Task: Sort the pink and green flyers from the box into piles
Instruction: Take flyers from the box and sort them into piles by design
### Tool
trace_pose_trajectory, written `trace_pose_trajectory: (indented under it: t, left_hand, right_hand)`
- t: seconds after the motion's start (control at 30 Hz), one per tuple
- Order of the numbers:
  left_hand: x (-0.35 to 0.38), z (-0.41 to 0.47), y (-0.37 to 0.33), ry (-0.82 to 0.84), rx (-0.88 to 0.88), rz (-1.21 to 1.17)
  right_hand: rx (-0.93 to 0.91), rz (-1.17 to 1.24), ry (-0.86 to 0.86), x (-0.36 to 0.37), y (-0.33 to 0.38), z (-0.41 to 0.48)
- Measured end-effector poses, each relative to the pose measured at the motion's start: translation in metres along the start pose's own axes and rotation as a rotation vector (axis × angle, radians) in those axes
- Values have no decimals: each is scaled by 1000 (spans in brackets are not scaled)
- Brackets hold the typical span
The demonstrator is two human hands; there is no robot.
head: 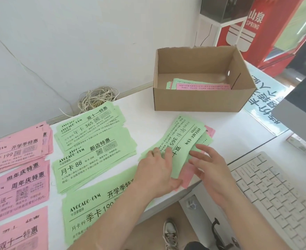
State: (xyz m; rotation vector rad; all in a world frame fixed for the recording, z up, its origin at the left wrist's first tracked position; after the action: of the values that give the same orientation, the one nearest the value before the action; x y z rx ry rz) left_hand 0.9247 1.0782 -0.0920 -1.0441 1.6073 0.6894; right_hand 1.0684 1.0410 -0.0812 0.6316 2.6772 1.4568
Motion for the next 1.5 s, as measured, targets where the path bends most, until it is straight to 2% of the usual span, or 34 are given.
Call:
trace_pose_trajectory:
  t: [0.07,0.13,0.23,0.37,0.53,0.67,0.87,1.07,1.17,1.37,1.5]
  left_hand:
    - [-3,1,0,-26,-5,3]
    - [-11,1,5,-157,-9,-12]
    - [-22,1,16,-255,-56,-98]
    - [-27,3,24,-240,-97,-169]
    - [-15,-2,13,-198,47,-31]
    - [-11,0,10,-158,61,-34]
    - [-9,-1,3,-118,26,-3]
    - [-17,1,18,-222,-17,-59]
    - [-17,1,20,-229,-1,-76]
    - [-11,-1,14,-210,84,-16]
    - [-9,-1,7,-153,62,29]
  right_hand:
    - [-7,-23,31,0,6,2]
    - [-7,-89,59,2,10,5]
    - [4,-194,12,-1,10,8]
    - [58,-37,-26,-8,4,0]
    - [115,286,-25,-4,0,-9]
    - [174,466,10,-2,1,-6]
    - [223,436,31,8,4,2]
    - [116,24,-35,0,9,3]
    - [149,89,-26,-6,4,-4]
    - [245,458,-32,-2,-6,-2]
    - [298,435,9,3,-3,2]
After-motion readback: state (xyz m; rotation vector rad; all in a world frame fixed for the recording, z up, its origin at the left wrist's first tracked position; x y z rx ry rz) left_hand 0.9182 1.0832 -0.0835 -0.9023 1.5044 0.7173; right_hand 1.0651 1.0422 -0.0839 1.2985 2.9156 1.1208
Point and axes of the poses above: each hand's wrist, its own z-axis towards the middle knuckle, its own x-axis out of the palm, y = z × x, the point moved 4 cm from there along z, towards the middle knuckle, and after that the axes turned 3 degrees about x, right-handed, at the moved point
